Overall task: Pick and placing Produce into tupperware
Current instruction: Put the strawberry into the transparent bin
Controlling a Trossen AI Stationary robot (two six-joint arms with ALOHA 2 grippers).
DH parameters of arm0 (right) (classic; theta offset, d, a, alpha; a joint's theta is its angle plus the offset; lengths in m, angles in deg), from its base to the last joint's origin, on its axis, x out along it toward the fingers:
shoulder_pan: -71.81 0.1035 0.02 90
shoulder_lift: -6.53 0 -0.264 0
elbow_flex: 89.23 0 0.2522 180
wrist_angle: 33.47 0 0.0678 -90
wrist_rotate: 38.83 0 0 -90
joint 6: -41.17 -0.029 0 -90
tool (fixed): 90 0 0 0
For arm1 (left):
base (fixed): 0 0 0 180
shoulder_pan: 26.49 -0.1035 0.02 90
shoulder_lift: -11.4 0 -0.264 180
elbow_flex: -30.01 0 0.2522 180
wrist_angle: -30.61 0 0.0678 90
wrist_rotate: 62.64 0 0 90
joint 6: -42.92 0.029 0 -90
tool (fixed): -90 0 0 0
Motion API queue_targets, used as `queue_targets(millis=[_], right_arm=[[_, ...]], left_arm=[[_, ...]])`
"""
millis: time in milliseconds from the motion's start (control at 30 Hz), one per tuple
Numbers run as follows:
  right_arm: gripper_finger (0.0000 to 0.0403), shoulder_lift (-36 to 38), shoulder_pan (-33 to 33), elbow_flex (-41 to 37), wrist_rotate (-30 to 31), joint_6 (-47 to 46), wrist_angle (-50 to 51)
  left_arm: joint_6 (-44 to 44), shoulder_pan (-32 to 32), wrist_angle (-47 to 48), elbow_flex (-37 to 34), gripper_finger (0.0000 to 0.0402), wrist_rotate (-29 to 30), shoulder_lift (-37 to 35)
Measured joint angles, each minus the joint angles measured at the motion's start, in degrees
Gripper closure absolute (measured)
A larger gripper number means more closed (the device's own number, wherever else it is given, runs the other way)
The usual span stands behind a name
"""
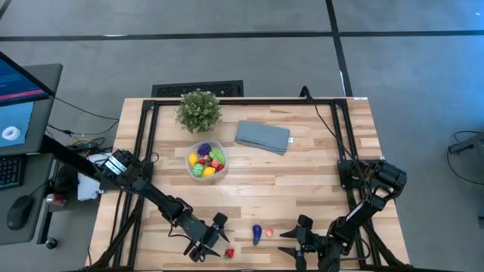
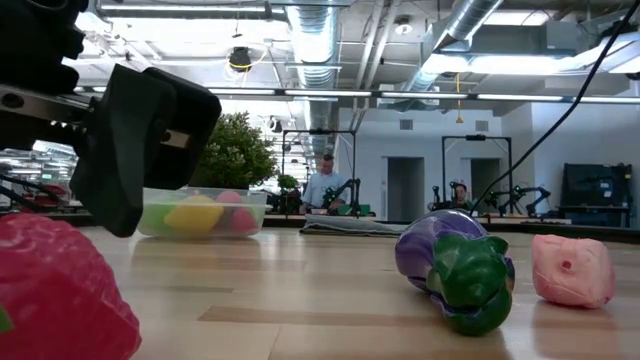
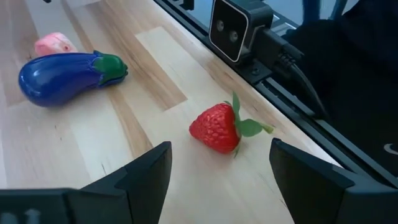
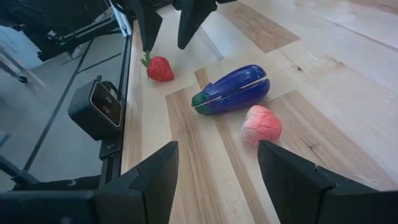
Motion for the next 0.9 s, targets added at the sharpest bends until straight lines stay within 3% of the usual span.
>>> queue_targets(millis=[900], right_arm=[[0.0159, -0.35, 0.04, -0.02, -0.23, 0.01, -0.54]], left_arm=[[3.19, -1.39, -1.99, 4.86, 0.0140, -3.08, 6.31]])
